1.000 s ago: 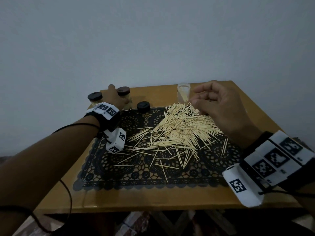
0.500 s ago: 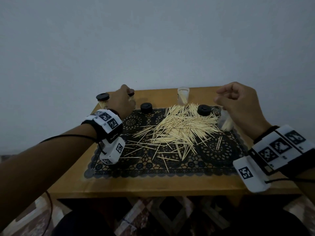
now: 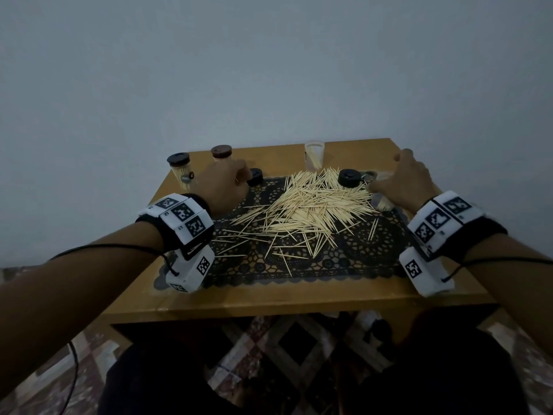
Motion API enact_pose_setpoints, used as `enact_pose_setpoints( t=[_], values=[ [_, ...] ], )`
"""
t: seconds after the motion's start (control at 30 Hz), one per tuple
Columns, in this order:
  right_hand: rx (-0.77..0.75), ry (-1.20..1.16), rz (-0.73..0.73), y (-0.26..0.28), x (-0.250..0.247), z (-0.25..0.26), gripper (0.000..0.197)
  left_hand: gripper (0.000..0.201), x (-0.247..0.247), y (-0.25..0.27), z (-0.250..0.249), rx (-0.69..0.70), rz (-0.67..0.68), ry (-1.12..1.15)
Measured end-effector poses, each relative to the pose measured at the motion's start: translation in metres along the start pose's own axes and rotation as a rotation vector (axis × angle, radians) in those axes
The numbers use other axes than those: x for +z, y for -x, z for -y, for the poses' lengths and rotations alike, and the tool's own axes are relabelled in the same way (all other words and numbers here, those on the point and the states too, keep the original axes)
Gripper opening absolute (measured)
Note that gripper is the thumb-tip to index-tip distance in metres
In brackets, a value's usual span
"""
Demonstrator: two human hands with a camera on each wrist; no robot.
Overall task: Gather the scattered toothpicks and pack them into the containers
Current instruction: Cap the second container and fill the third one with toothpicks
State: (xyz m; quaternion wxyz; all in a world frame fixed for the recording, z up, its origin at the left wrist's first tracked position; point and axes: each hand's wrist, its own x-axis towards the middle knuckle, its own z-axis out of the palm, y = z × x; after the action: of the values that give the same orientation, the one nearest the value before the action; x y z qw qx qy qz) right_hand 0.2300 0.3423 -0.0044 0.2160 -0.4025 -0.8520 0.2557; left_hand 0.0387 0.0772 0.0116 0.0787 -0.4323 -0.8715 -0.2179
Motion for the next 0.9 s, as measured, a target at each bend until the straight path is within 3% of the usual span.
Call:
enact_pose_setpoints(
  t=[0.1, 0.17, 0.3, 0.4, 0.5, 0.9],
  values=[
    [0.069, 0.029, 0.101, -0.003, 0.001, -0.003, 0.083, 0.021, 0.002, 0.006, -0.010, 0.020, 0.089, -0.016],
    [0.083, 0.051, 0.119, -0.004, 0.000, -0.004, 0.077, 0.030, 0.004, 0.010, -0.018, 0.011, 0.239, -0.055],
    [0.030, 0.055, 0.047, -0.003, -0.001, -0.003, 0.051, 0.062, 0.008, 0.018, -0.017, 0.007, 0.521, -0.168],
    [-0.064, -0.026, -0.031, 0.001, -0.003, 0.004, 0.053, 0.094, 0.012, 0.026, -0.015, -0.009, 0.658, -0.189],
    [-0.114, -0.069, -0.029, 0.002, -0.006, 0.013, 0.057, 0.108, 0.018, 0.027, -0.018, -0.001, 0.693, -0.204],
    [-0.034, 0.001, 0.037, -0.012, 0.000, -0.001, 0.059, 0.110, 0.030, 0.024, -0.025, -0.001, 0.635, -0.186]
  ],
)
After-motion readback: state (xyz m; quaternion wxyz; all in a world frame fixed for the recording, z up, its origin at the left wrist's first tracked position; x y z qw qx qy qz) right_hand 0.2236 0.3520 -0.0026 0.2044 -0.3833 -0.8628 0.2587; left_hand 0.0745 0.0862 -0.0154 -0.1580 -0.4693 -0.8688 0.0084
